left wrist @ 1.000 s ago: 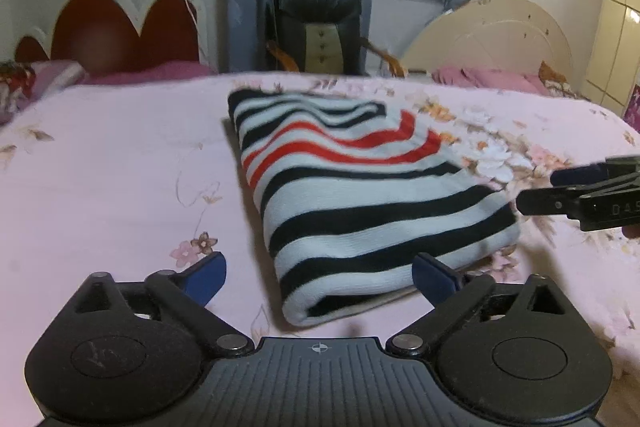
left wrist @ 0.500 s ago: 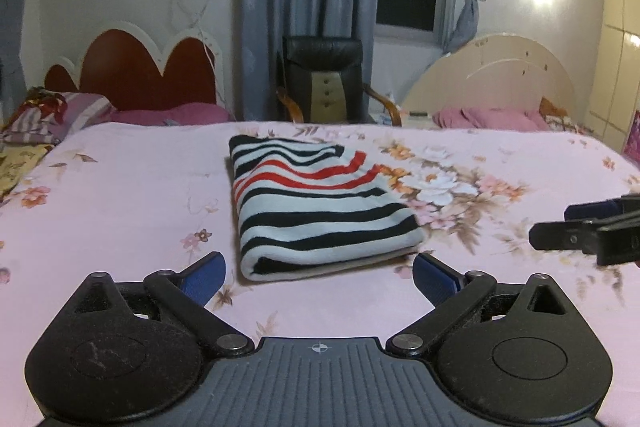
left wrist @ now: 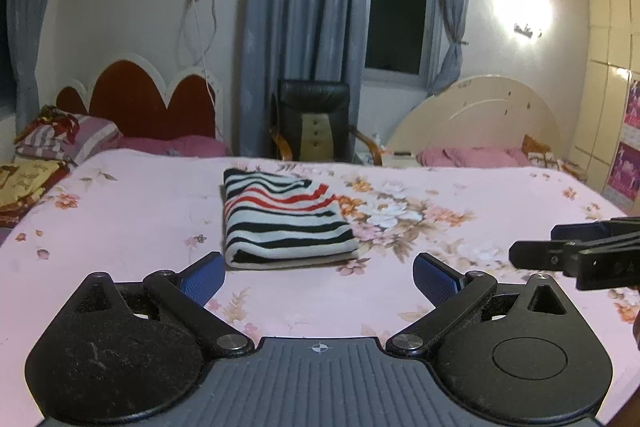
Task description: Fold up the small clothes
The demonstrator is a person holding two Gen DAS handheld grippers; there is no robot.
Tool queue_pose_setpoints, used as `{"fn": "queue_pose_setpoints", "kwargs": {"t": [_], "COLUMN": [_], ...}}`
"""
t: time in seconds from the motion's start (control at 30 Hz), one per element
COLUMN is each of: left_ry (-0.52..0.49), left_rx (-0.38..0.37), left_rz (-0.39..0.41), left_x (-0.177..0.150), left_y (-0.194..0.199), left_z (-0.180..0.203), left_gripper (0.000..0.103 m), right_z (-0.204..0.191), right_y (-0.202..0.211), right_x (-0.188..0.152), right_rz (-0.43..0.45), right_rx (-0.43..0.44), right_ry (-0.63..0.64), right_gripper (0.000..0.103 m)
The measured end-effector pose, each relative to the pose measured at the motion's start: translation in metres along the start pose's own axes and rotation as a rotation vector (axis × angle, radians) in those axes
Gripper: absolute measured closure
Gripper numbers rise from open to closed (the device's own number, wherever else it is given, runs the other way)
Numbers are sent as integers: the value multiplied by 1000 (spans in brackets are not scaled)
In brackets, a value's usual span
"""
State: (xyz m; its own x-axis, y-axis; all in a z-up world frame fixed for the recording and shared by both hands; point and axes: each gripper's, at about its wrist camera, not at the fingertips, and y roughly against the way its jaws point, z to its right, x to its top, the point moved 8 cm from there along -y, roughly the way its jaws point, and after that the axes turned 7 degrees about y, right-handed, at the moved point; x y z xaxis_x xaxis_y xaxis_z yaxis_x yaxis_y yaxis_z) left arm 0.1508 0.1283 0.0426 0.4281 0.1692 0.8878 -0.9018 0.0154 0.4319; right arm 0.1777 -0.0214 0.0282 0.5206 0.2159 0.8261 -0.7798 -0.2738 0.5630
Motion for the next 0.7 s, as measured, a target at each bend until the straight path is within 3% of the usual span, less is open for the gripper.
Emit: {"fn": "queue_pose_setpoints", "kwargs": {"t": [0.33, 0.7], "left_ry": [-4, -20], "left_rx": [-21, -50], "left_rz": [54, 65], "left_x": [-5, -4], "left_y": [56, 60], "left_z": [24, 39], "left_gripper": [3, 3], "right_z": [-10, 3], "right_y": [49, 70], "right_x": [-11, -12], "right_rz": [39, 66], "right_rx": [0, -40], "right_ry": [17, 7], "right_gripper": [15, 14]}}
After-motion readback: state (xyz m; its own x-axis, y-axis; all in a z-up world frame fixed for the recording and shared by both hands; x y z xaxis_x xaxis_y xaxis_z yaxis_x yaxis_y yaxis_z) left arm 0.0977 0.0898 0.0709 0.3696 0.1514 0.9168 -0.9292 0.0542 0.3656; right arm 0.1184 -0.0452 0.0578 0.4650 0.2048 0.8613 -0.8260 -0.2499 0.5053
